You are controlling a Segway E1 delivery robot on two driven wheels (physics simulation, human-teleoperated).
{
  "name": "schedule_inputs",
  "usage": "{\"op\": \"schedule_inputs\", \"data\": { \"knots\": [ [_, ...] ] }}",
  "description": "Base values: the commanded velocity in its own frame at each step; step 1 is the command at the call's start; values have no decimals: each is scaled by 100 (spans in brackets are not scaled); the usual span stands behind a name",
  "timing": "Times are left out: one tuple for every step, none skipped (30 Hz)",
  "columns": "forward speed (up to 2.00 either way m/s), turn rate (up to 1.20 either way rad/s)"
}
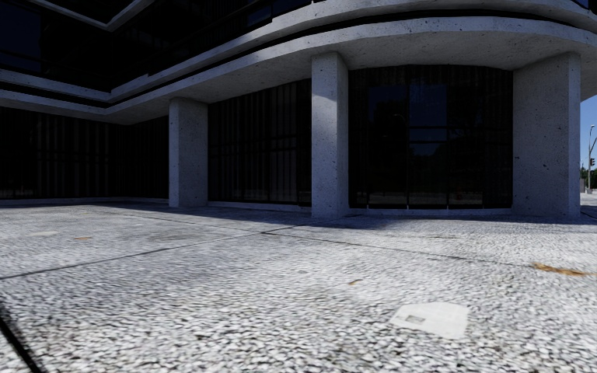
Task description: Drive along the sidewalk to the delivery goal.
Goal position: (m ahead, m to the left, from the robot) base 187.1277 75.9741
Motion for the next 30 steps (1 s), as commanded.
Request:
{"op": "schedule_inputs", "data": {
  "knots": [
    [0, 0],
    [0, 0],
    [0, 0],
    [0, 0],
    [0, 0],
    [0, 0],
    [0, 0],
    [0, 0],
    [0, 0],
    [0, 0],
    [0, 0],
    [0, 0],
    [0, 0],
    [0, 0],
    [0, 0],
    [0, 0],
    [0, 0],
    [0, 0],
    [0, 0],
    [0, 0],
    [0, 0],
    [0, 0],
    [0, 0],
    [0, 0],
    [0, 0],
    [0, 0],
    [0, 0],
    [0, 0],
    [0, 0],
    [0, 0]
  ]
}}
